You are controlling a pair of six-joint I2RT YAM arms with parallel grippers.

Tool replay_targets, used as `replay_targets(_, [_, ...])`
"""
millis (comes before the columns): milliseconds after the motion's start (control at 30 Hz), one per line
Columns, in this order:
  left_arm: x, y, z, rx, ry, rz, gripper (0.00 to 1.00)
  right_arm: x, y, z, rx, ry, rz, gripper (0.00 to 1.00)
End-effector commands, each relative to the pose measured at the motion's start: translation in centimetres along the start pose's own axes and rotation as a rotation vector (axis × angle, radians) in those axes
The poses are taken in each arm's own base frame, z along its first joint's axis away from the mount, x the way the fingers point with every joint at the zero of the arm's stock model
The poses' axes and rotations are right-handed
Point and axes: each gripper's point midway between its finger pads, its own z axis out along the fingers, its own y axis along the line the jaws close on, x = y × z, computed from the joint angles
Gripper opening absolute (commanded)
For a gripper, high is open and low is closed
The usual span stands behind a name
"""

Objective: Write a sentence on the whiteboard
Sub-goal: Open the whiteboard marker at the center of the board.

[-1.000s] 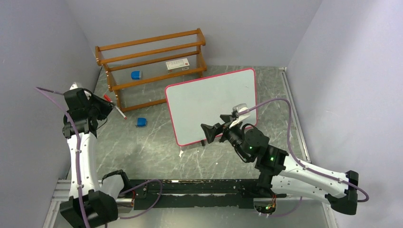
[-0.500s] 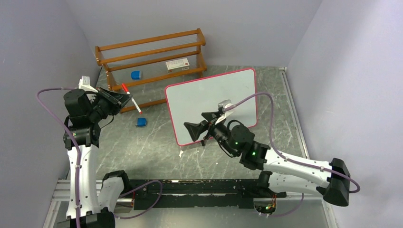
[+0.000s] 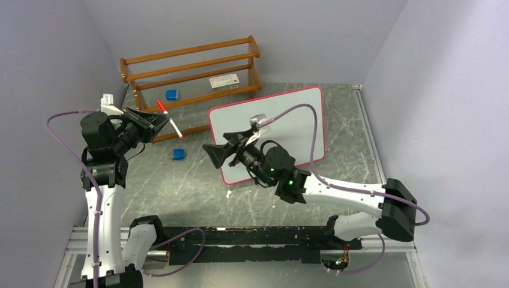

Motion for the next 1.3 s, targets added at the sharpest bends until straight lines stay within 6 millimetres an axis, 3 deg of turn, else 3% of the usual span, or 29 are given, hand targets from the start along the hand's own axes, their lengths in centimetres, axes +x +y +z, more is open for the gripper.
replay_targets(0, [0.7,-2.8,-0.2,0.099,0.031,0.023,0.05,-1.0,2.6,1.9,-0.058,-0.057,0.048,0.92])
replay_targets(300, [0.6,-4.7,-0.2,0.145,0.040,0.050,0.05,0.3,4.0,5.3,-0.054,-0.030,0.054,0.82])
replay_targets(467, [1.3,-4.6,-0.1,0.146,0.059,0.048,0.05,1.2,4.8,7.2,-0.068,-0.008,0.050,0.76])
replay_targets(633, [1.9,-4.5,0.0,0.152,0.081,0.040,0.05,2.4,5.0,8.6,-0.063,0.016,0.059,0.64])
replay_targets(833, [2.8,-4.5,-0.1,0.156,0.103,0.048,0.05,3.2,4.8,9.1,-0.053,0.015,0.063,0.42])
replay_targets(1000, [3.5,-3.7,0.0,0.153,0.121,0.044,0.05,2.9,4.7,8.9,-0.055,-0.002,0.063,0.25])
replay_targets(1167, [3.9,-3.2,0.1,0.147,0.130,0.051,0.05,2.3,4.7,8.4,-0.058,-0.006,0.052,0.02])
replay_targets(1267, [3.6,-3.5,0.0,0.145,0.117,0.085,0.10,2.3,4.4,7.7,-0.055,0.010,0.041,0.00])
